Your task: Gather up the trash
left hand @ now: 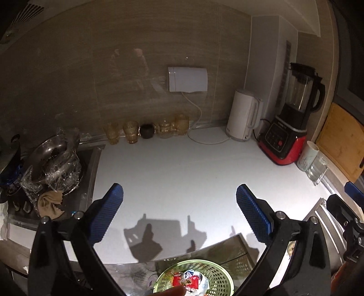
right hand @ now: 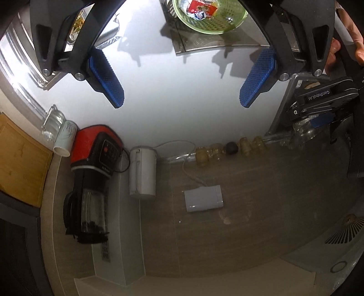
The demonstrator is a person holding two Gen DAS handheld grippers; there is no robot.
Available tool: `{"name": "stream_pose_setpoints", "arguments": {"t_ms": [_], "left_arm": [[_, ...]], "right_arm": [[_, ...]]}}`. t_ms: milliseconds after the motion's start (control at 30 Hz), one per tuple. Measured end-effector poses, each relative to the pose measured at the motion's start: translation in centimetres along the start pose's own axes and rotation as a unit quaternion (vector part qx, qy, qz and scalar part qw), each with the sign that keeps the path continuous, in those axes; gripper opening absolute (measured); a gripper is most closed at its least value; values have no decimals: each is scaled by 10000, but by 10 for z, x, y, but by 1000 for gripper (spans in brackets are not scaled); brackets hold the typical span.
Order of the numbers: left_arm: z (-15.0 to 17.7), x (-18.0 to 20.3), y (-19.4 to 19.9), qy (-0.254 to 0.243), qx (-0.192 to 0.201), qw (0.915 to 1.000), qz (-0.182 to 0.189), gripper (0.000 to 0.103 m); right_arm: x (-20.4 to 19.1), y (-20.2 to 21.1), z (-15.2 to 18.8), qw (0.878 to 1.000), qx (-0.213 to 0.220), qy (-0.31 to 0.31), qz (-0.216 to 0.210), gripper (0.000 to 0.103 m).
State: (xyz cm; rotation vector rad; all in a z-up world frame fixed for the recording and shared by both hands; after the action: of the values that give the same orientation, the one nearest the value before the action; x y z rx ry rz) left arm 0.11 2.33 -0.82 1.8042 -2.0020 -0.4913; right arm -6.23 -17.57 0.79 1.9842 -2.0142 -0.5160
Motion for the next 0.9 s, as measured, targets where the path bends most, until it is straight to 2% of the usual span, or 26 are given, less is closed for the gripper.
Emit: {"name": "stream_pose_setpoints", "arguments": {"t_ms": [100,200,300,433,900], "left_arm": [[-7,-3,9,124,168,9997,-111,95],[-7,-5,13,176,255,9993,-187,95],[-3,-5,12,184,195,9995,-186,95],[1,-3,10,171,160,9995,-203,95],[1,6,8,122,126,9997,-181,95]], "right_arm": [[-2,9,-12,9998,175,69,99,101],[-3,11,-10,9998,195,-22,86,101],[-3,8,-3,9998,81,-183,-57,101],[-1,2,5,9999,-71,-132,-7,101],[6,7,5,9998,-36,-189,0,101]]}}
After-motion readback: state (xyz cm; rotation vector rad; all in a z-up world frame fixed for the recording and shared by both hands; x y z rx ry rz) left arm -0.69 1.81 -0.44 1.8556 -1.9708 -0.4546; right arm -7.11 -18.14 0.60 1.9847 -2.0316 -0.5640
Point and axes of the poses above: each gripper's, at about its wrist camera, not at the fingertips, and y roughly against the way its jaws point, x to its right, z to its underside, the point moved 5 cm from there along -y, roughly the way its jaws point, and after that the axes turned 2 degrees about x, right-handed, at the moved point
